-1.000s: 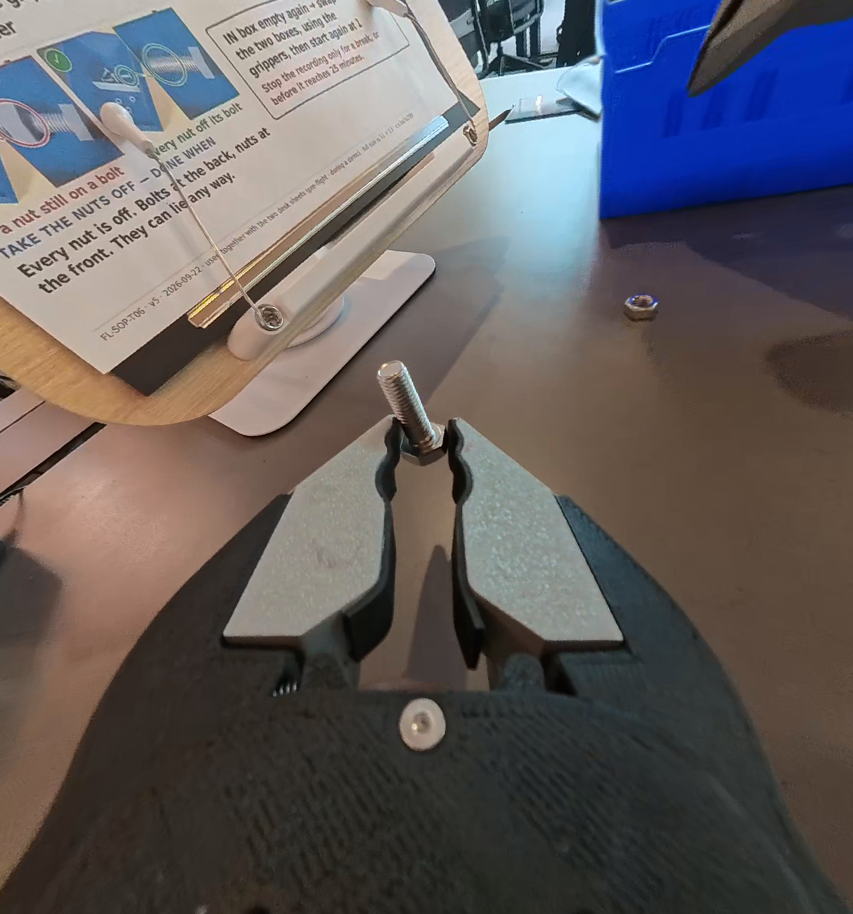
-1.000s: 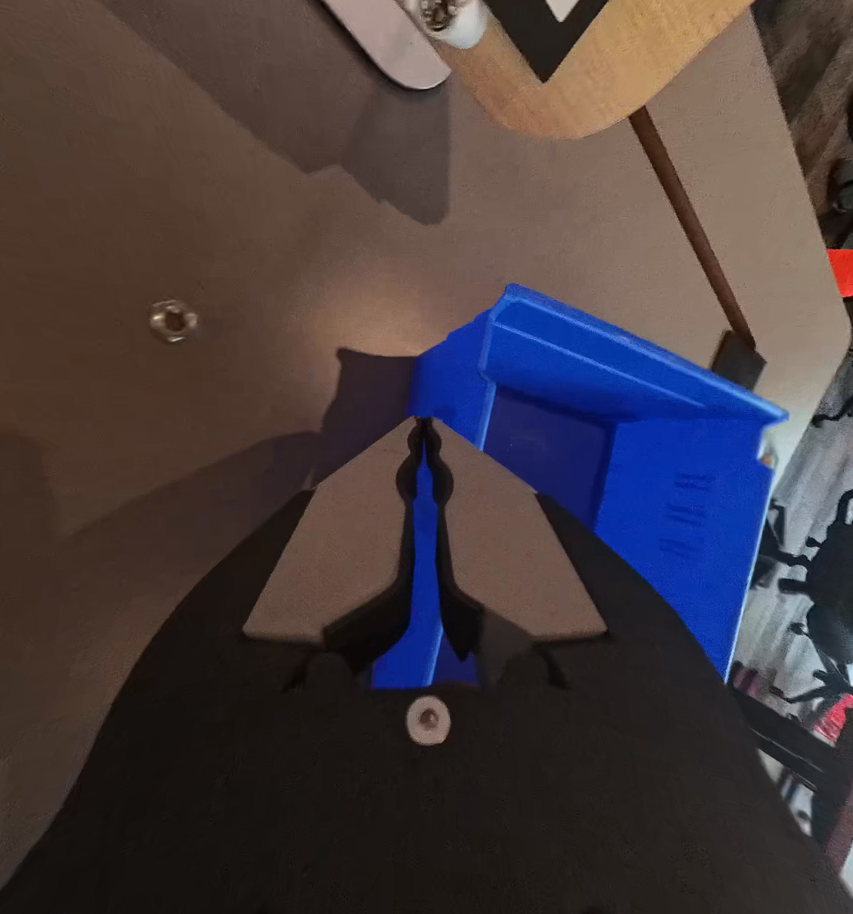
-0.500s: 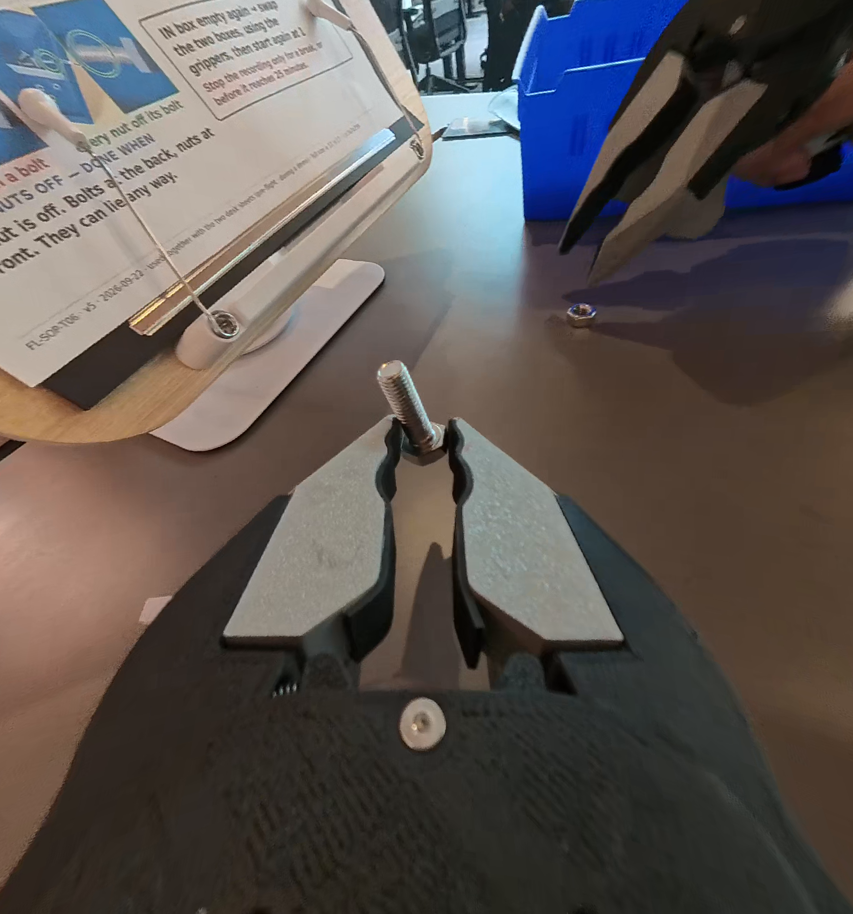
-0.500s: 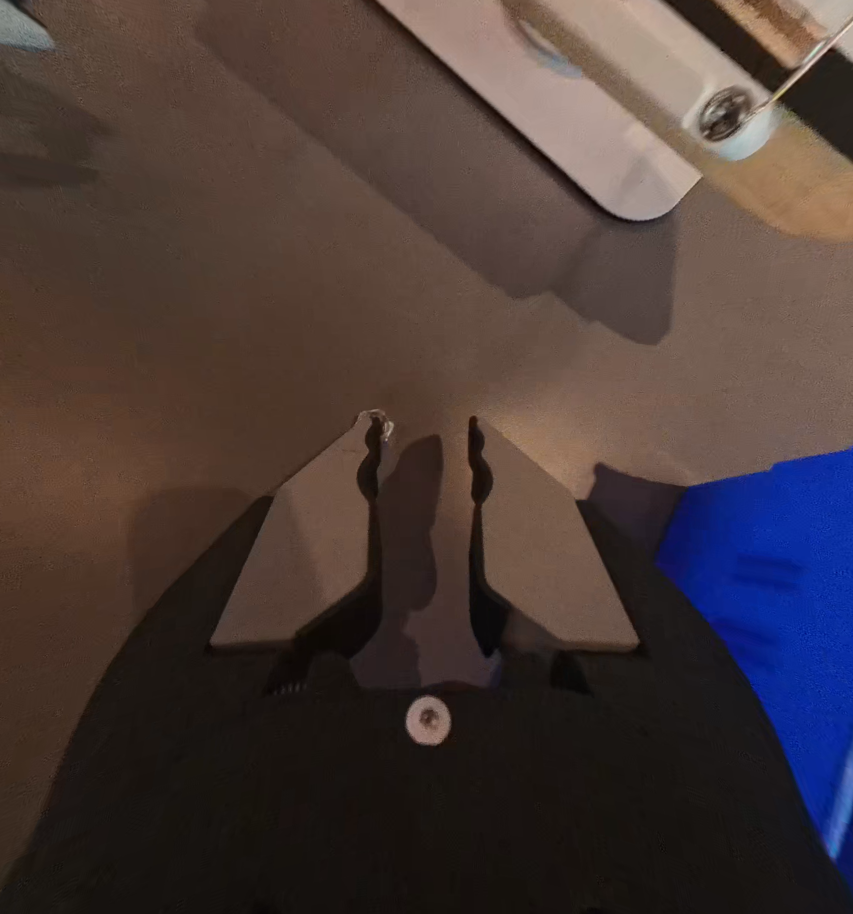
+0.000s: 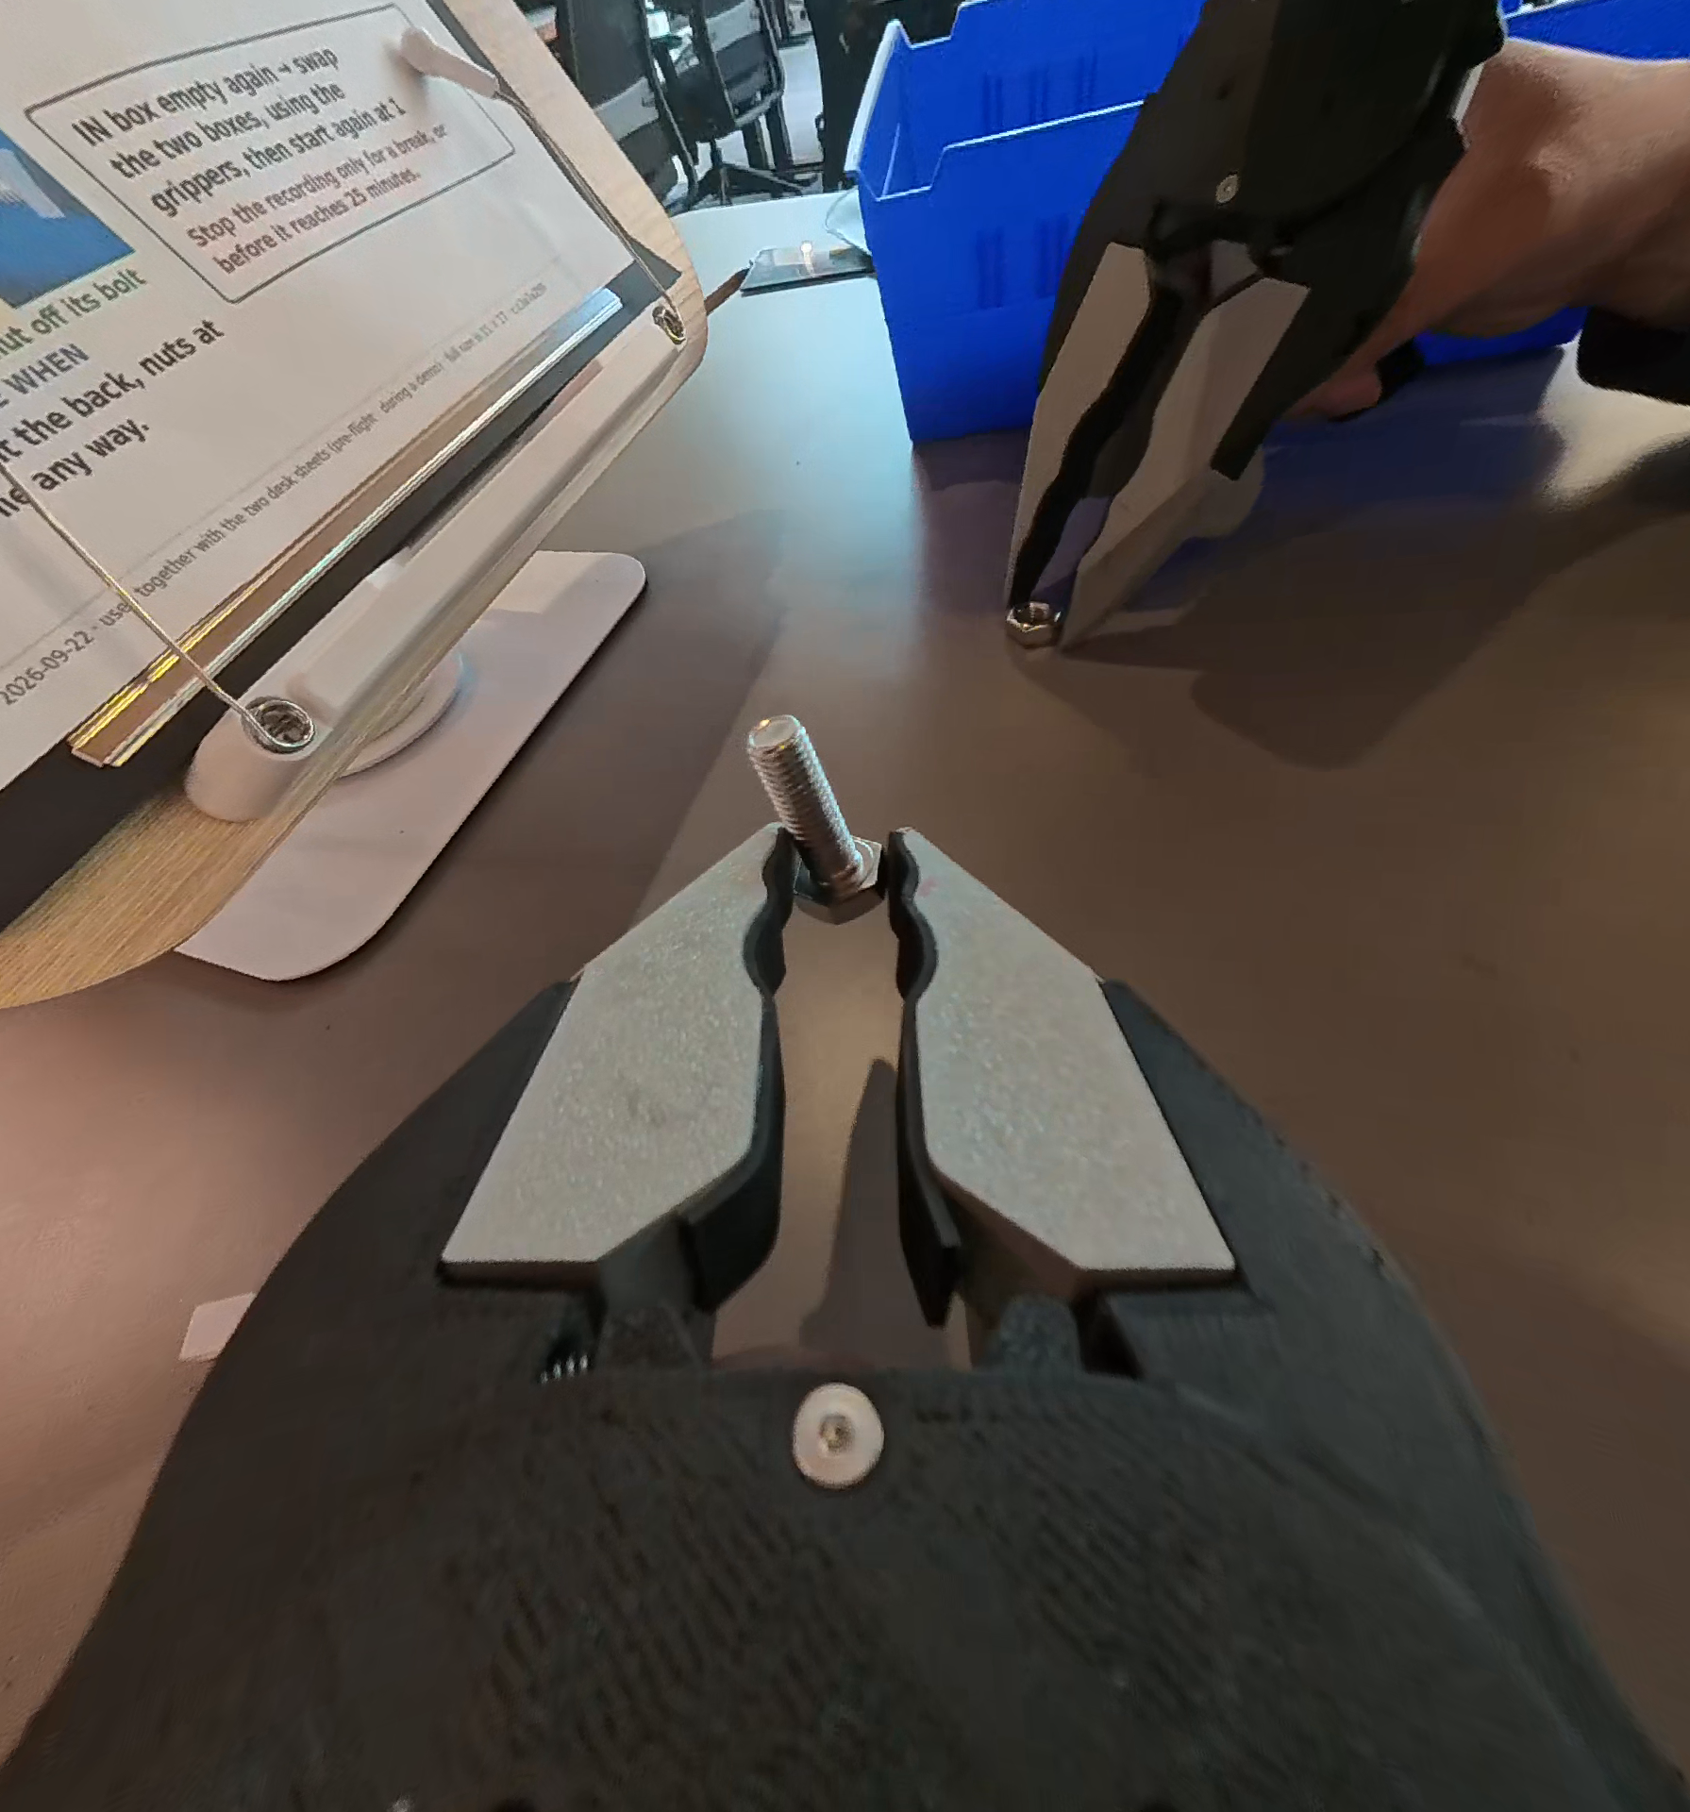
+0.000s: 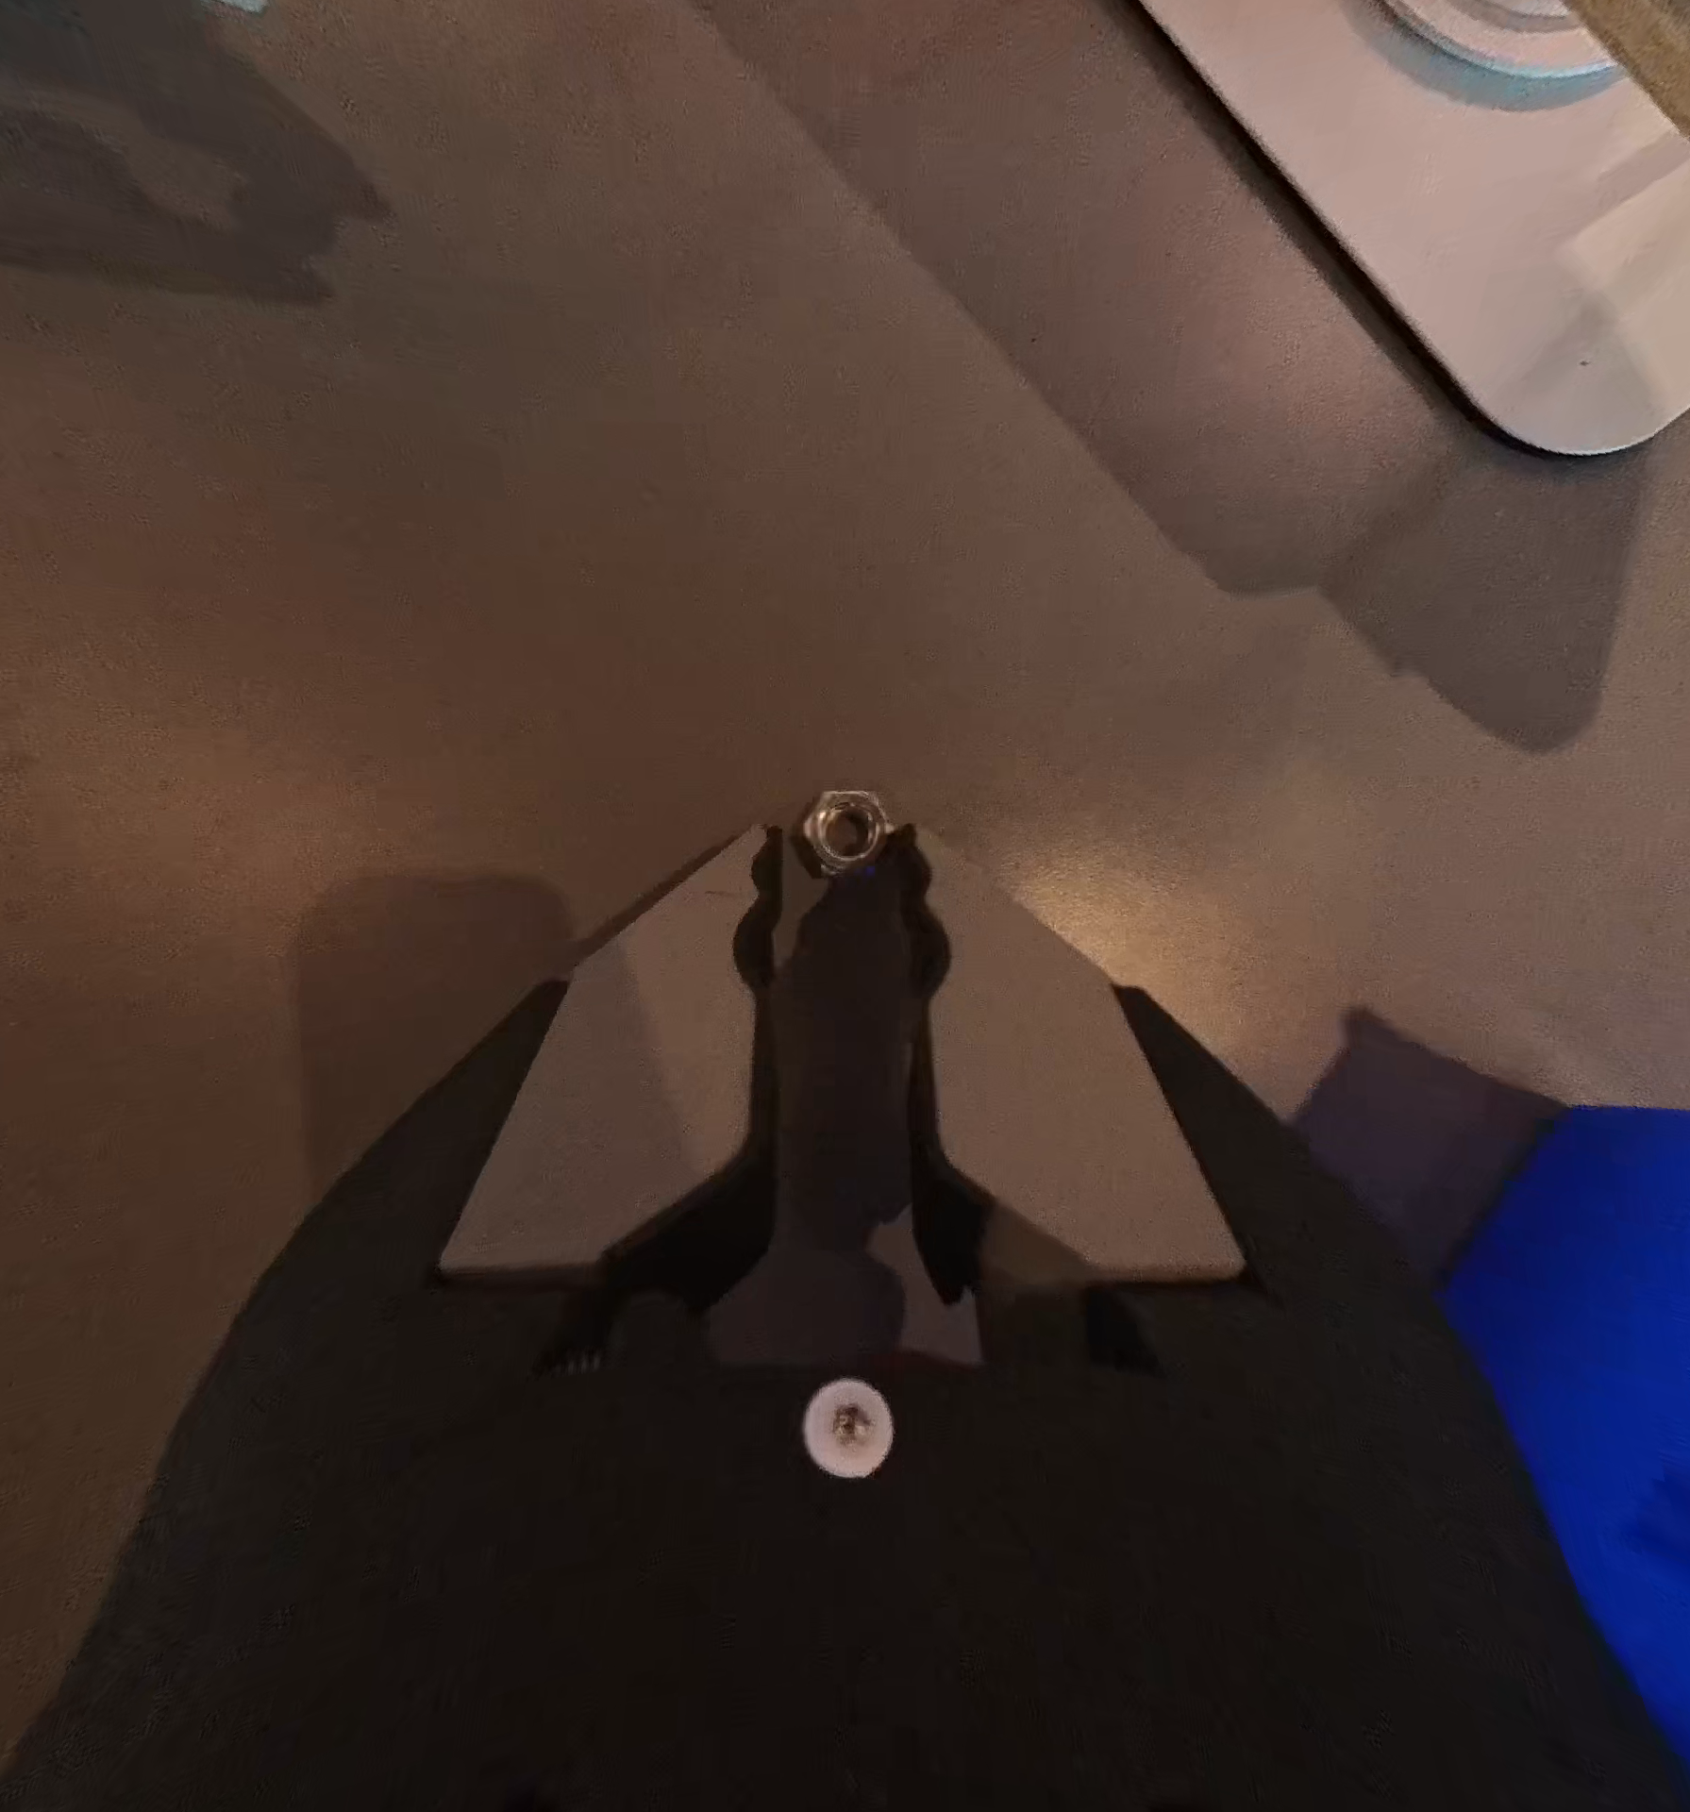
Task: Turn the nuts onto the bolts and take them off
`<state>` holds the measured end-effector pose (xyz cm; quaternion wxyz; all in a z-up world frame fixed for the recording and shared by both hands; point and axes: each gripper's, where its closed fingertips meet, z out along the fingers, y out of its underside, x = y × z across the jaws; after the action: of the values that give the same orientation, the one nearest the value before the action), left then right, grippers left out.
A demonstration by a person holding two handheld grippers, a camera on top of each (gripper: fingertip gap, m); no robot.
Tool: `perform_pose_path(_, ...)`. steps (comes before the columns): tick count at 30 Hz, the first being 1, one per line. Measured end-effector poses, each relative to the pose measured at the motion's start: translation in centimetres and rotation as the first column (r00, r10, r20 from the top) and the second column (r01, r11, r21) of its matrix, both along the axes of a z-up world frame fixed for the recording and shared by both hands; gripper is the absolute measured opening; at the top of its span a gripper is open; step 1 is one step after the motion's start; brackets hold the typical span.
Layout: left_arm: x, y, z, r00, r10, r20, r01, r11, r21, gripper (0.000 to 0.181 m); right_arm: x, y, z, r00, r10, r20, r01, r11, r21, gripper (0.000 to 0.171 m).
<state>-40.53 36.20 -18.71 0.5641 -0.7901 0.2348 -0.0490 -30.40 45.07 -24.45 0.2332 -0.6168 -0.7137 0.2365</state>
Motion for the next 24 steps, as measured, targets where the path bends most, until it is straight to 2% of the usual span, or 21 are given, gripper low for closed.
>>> perform_pose_path(3, 0.3, 0.0, 0.2, 1.0, -0.017, 0.01, 0.017, 1.0, 0.013, 0.017, -0.6, -0.8, 1.3, 0.999, 0.005, -0.05, -0.004, 1.0, 0.016, 0.026)
perform_pose_path(9, 1.8, -0.4, 0.3, 0.997, -0.079, -0.017, 0.079, 0.996, 0.032, 0.017, -4.9, -7.8, 7.0, 0.941, 0.157, -0.299, -0.181, 0.982, -0.055, 0.026)
perform_pose_path(14, 3.2, -0.8, 0.2, 0.99, -0.137, -0.036, 0.138, 0.99, 0.037, 0.017, -7.6, -12.0, 8.9, 0.902, 0.214, -0.374, -0.29, 0.944, -0.158, 0.026)
perform_pose_path(16, 3.3, -0.8, 0.1, 0.989, -0.14, -0.049, 0.142, 0.989, 0.032, 0.017, -8.2, -11.9, 8.5, 0.908, 0.21, -0.362, -0.276, 0.951, -0.142, 0.023)
perform_pose_path(18, 3.5, -0.8, 0.0, 0.988, -0.148, -0.05, 0.15, 0.988, 0.027, 0.017, -8.5, -11.7, 8.1, 0.914, 0.203, -0.352, -0.261, 0.957, -0.124, 0.007)
perform_pose_path(24, 3.4, -0.7, 0.4, 0.991, -0.135, 0.017, 0.135, 0.991, 0.02, 0.017, -8.5, -11.1, 8.1, 0.917, 0.158, -0.366, -0.242, 0.95, -0.197, 0.006)
